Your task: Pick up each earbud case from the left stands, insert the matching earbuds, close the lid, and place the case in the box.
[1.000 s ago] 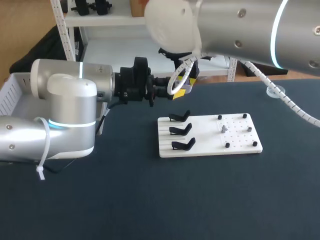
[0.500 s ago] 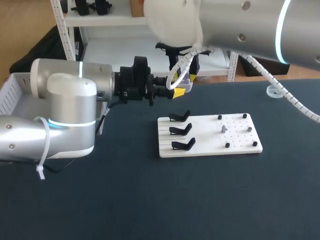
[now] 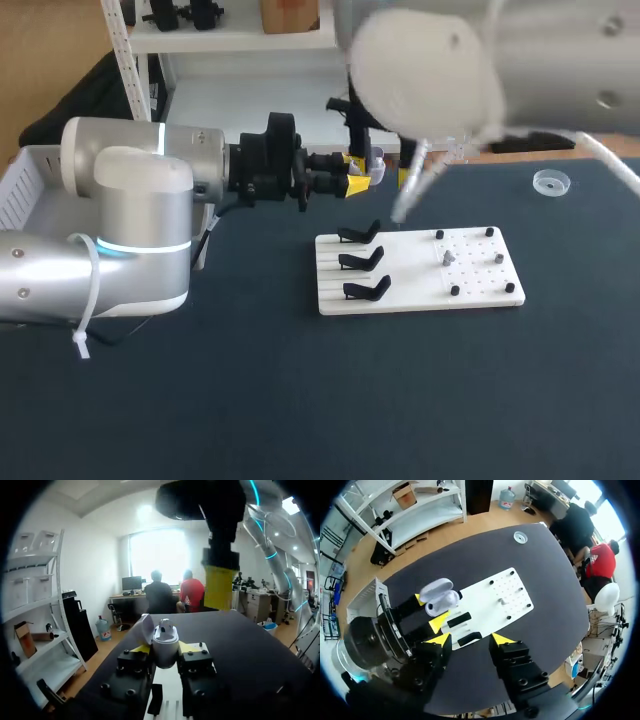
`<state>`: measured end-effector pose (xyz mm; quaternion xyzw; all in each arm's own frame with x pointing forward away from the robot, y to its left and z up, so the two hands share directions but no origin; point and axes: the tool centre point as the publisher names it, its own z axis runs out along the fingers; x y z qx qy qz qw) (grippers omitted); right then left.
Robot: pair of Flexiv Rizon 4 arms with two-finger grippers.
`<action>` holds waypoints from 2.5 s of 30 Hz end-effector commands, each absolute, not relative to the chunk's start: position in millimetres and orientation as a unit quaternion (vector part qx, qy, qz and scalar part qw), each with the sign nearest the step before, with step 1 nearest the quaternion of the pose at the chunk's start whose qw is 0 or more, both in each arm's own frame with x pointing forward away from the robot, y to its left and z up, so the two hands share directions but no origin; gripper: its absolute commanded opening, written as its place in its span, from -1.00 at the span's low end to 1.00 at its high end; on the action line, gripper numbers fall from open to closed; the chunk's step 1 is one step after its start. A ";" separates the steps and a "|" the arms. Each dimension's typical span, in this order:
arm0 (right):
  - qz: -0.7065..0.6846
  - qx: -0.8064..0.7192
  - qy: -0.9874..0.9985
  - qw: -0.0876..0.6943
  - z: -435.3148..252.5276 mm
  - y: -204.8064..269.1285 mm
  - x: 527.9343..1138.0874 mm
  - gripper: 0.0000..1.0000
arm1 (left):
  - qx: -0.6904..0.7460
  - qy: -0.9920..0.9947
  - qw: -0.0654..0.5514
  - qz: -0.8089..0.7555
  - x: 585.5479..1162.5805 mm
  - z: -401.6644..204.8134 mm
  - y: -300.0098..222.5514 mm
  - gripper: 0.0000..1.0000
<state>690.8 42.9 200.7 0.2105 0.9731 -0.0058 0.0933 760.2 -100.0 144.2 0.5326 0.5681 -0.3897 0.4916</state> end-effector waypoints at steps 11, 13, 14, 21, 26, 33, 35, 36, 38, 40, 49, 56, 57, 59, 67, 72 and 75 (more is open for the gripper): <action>0.088 0.222 0.954 0.180 165.7 -7.1 646.8 0.15 | 0.532 0.568 0.493 -0.389 759.6 143.6 -100.2 -1.00; 0.087 0.228 0.954 0.177 158.0 -11.4 646.8 0.14 | 0.532 0.568 0.493 -0.389 759.6 143.6 -100.2 -1.00; 0.084 0.229 0.954 0.176 154.5 -12.5 646.9 0.15 | 0.532 0.568 0.493 -0.389 759.6 143.6 -100.2 -1.00; 0.056 0.232 0.955 0.179 128.1 -23.2 654.4 0.27 | 0.532 0.568 0.493 -0.389 759.6 143.6 -100.2 -1.00; 0.040 0.236 0.955 0.177 110.5 -28.7 662.0 0.74 | 0.532 0.568 0.493 -0.389 759.6 143.6 -100.2 -1.00; 0.011 0.249 0.954 0.169 88.1 -39.8 668.9 1.00 | 0.532 0.568 0.493 -0.389 759.6 143.6 -100.2 -1.00; 0.011 0.249 0.954 0.169 88.1 -39.8 668.9 1.00 | 0.532 0.568 0.493 -0.389 759.6 143.6 -100.2 -1.00; 0.011 0.249 0.954 0.169 88.1 -39.8 668.9 1.00 | 0.532 0.568 0.493 -0.389 759.6 143.6 -100.2 -1.00; 0.011 0.249 0.954 0.169 88.1 -39.8 668.9 1.00 | 0.532 0.568 0.493 -0.389 759.6 143.6 -100.2 -1.00; 0.011 0.249 0.954 0.169 88.1 -39.8 668.9 1.00 | 0.532 0.568 0.493 -0.389 759.6 143.6 -100.2 -1.00; 0.011 0.249 0.954 0.169 88.1 -39.8 668.9 1.00 | 0.532 0.568 0.493 -0.389 759.6 143.6 -100.2 -1.00; 0.018 0.285 0.941 0.181 74.9 -56.5 672.1 1.00 | 0.532 0.568 0.493 -0.389 759.6 143.6 -100.2 -1.00; 0.021 0.286 0.941 0.181 72.2 -58.9 672.7 1.00 | 0.532 0.568 0.493 -0.389 759.6 143.6 -100.2 -1.00; 0.031 0.285 0.938 0.193 67.3 -61.8 673.4 1.00 | 0.532 0.568 0.493 -0.389 759.6 143.6 -100.2 -1.00; 0.045 0.237 0.944 0.226 45.9 -66.9 681.5 1.00 | 0.532 0.568 0.493 -0.389 759.6 143.6 -100.2 -1.00; 0.043 0.213 0.949 0.228 42.5 -62.6 685.8 1.00 | 0.532 0.568 0.493 -0.389 759.6 143.6 -100.2 -1.00; 0.044 0.199 0.952 0.229 43.7 -58.7 689.4 1.00 | 0.532 0.568 0.493 -0.389 759.6 143.6 -100.2 -1.00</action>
